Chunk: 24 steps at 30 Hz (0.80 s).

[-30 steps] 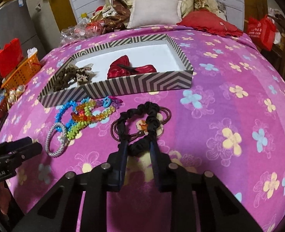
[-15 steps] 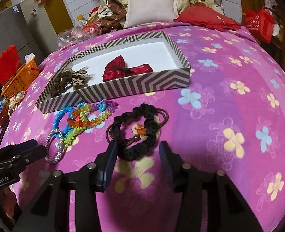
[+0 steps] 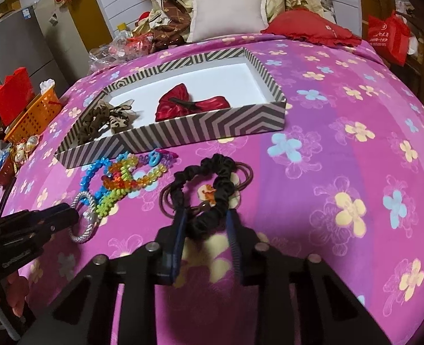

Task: Organize jewelry
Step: 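Grasp the silver rope bracelet with the left tool while the right tool grasps the black hair tie, then carry the silver bracelet with the left tool while the right tool carries the hair tie into the box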

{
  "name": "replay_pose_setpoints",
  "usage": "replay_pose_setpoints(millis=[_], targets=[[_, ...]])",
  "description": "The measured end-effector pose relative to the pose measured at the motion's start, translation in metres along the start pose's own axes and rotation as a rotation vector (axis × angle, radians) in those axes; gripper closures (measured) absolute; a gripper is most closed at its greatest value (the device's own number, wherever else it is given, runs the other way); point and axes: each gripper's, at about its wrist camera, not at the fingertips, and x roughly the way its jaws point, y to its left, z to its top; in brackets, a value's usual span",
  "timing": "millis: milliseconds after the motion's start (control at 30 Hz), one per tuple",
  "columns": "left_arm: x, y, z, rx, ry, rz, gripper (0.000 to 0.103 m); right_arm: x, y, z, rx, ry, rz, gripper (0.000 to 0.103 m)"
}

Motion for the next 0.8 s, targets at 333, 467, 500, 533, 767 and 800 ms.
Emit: replay_pose_setpoints(millis=[333,467,500,533,767,800], targets=[[-0.027,0.005,0.004,-0.041,-0.047,-0.069,0.103,-0.033,0.006,0.004,-0.014,-0.072,0.023,0.093],[-0.040,0.004,0.010,-0.035,-0.078,-0.067,0.103,-0.047,0.009,0.008,-0.018,-0.100,0.026,0.093],[-0.044,0.003,0.012,-0.033,-0.086,-0.066,0.103,-0.050,0.011,0.009,-0.023,-0.107,0.027,0.093],[-0.046,0.003,0.013,-0.031,-0.092,-0.063,0.103,-0.053,0.012,0.011,-0.028,-0.112,0.027,0.093],[-0.057,0.005,0.020,-0.024,-0.126,-0.018,0.103,-0.065,0.021,0.018,-0.050,-0.139,0.028,0.093],[-0.057,0.006,0.021,-0.023,-0.129,-0.006,0.103,-0.065,0.022,0.019,-0.053,-0.140,0.029,0.093]])
